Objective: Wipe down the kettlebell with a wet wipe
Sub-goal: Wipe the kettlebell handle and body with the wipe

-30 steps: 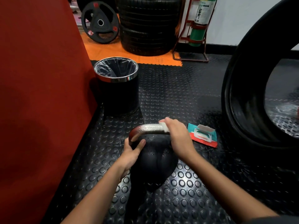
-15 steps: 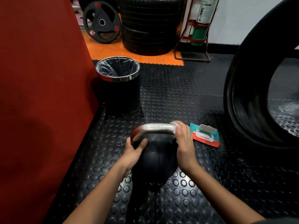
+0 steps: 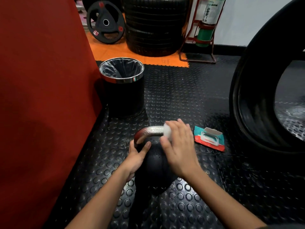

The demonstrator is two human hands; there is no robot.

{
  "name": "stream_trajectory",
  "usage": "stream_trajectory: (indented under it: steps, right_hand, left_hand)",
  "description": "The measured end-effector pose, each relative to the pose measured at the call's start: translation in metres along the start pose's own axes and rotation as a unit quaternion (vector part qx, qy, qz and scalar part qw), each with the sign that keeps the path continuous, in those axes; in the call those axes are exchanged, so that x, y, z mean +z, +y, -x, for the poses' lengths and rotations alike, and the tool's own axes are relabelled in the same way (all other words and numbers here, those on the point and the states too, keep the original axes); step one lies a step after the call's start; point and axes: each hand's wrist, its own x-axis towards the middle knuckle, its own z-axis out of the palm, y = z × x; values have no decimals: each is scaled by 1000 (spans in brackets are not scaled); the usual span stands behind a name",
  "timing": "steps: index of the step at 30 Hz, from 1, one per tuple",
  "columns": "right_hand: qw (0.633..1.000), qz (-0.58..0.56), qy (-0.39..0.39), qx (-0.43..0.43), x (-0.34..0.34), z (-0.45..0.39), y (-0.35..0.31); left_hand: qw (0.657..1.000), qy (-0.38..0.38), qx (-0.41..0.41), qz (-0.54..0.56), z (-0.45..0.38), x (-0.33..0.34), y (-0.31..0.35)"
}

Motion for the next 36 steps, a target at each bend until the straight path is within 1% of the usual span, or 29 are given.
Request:
stream_trajectory:
  steps: [1,3,5,6,7,9,11,13,15,17,19,22,24,25,29,31,33,36]
  right_hand:
    - [999,31,-13,-26,2,0,-4]
    - [997,48,-19,-50,5,4,-3]
    - [998,37,8,-57,6,13,7]
    - [998,23,27,-47,6,17,13]
    - [999,0,44,-22,6,21,18]
    - [994,-69,62,58,4,23,24]
    - [983,-129,53,116,-1,13,25]
    - [980,-137,28,138,-11,-6,24]
    - [987,-95,-20,127,-19,-23,16]
    - [996,-19,-57,69,-19,-27,3]
    - [998,18,-59,9,-10,-16,-5]
    - [999,21,-19,-27,0,8,1]
    - [1000,12,6,-24,3,19,9]
    - [1000,-1,15,-8,4,22,14]
    - [988,-96,38,112,0,5,20]
    - [985,-106,22,135,-9,-14,19]
    - [987,-88,-16,130,-18,-29,11]
    - [998,-16,-44,46,-17,-29,-6]
  left_hand:
    - [1000,0,0,0,1,1,1]
    - [1000,4,2,-6,4,2,4]
    - [1000,3,3,0,5,2,4]
    - [1000,4,2,5,3,1,3]
    - [1000,3,0,5,2,1,2]
    - [1000,6,-4,-5,1,-1,2]
    - [1000,3,-7,-12,4,-1,5]
    - [1000,2,-2,-12,4,0,6]
    - [1000,2,0,-5,4,0,5]
    - [1000,7,-3,5,3,2,3]
    - [1000,6,6,14,2,2,1]
    - [1000,1,0,13,4,1,1]
    - [1000,4,-2,5,3,0,2]
    - [1000,5,-5,3,4,0,3]
    - [1000,6,-5,-15,8,3,9]
    - [1000,3,-1,-20,11,3,11]
    - [1000,-2,-4,-19,13,4,14]
    - [1000,4,-2,-9,13,5,14]
